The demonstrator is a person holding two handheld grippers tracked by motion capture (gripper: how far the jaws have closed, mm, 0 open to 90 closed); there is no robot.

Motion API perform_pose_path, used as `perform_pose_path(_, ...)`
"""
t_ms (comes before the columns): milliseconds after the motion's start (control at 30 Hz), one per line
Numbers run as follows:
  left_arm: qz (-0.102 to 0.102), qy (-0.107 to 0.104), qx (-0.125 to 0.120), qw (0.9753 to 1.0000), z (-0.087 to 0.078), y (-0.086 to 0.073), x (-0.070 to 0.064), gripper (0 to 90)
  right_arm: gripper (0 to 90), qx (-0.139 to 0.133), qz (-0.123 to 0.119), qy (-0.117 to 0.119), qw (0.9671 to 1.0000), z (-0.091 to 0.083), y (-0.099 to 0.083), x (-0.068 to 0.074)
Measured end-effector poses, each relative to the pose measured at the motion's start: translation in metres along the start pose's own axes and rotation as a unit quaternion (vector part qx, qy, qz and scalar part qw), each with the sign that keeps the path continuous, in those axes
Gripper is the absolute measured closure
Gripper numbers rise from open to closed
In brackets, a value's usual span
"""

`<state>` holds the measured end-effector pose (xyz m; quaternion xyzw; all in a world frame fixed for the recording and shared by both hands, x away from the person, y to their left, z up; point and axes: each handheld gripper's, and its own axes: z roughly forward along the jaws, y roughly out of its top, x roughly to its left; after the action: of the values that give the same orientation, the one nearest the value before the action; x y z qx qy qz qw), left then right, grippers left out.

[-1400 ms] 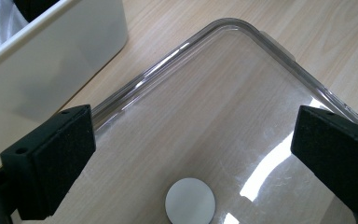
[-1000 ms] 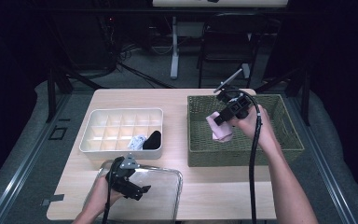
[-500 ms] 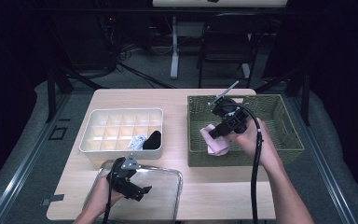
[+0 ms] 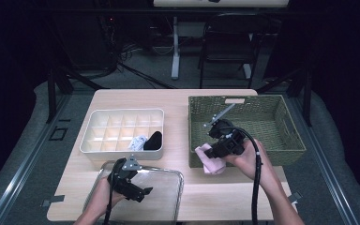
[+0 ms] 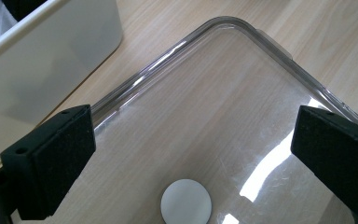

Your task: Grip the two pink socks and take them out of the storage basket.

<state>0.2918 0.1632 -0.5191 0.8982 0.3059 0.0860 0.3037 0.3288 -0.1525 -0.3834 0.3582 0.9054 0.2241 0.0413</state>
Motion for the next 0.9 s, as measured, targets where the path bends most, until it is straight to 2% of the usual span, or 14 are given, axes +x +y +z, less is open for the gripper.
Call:
perform_pose_path(400, 0.004, 0.001, -0.001, 1.0, 0.0, 0.001, -0.002, 0.0, 76.3, 0.007, 0.001, 0.024, 0.9997, 0.029, -0.031, 0.011)
perform_pose_path(733, 0.007, 0.001, -0.004, 1.0, 0.001, 0.001, -0.003, 0.0, 75.5, 0.022, 0.017, 0.029, 0.9992, 0.058, -0.05, 0.01)
perform_pose_path(767, 0.007, 0.002, -0.004, 1.0, 0.001, 0.001, -0.004, 0.0, 75.4, 0.03, 0.022, 0.026, 0.999, 0.067, -0.055, 0.009)
perform_pose_path(833, 0.008, 0.002, -0.004, 1.0, 0.001, 0.002, -0.004, 0.0, 75.4, 0.032, 0.027, 0.027, 0.9988, 0.073, -0.059, 0.007)
perform_pose_path(867, 0.009, 0.002, -0.003, 1.0, 0.002, 0.002, -0.005, 0.0, 75.3, 0.033, 0.033, 0.024, 0.9986, 0.083, -0.065, 0.006)
perform_pose_path(900, 0.009, -0.003, -0.001, 1.0, 0.002, 0.002, -0.005, 0.0, 75.2, 0.036, 0.035, 0.024, 0.9985, 0.086, -0.067, 0.005)
